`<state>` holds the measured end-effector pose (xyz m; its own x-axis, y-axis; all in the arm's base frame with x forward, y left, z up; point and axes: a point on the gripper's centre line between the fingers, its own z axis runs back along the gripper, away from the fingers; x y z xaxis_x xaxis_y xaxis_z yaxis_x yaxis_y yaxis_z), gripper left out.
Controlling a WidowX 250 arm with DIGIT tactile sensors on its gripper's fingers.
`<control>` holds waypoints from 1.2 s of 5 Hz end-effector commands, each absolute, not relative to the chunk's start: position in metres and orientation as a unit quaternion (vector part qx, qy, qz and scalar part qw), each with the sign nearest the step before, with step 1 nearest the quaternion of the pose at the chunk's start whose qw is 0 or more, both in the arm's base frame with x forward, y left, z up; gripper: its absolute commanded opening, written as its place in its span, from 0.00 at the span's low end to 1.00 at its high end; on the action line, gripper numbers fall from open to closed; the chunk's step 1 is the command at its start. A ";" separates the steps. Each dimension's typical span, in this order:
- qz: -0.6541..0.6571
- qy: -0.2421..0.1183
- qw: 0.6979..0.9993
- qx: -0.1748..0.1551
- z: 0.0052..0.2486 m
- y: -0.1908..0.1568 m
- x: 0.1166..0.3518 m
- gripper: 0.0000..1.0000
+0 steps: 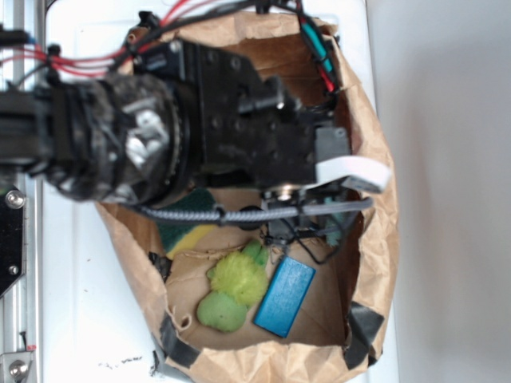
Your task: Grab the blue cloth.
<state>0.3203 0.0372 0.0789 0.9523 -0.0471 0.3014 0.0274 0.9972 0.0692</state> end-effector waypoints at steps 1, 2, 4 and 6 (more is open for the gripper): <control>-0.011 -0.180 0.983 -0.012 0.163 0.047 0.313 0.00; -0.006 -0.167 0.986 -0.027 0.180 0.046 0.303 0.00; 0.000 -0.151 0.989 -0.012 0.200 0.040 0.282 0.00; 0.023 -0.141 0.990 0.002 0.201 0.041 0.272 0.00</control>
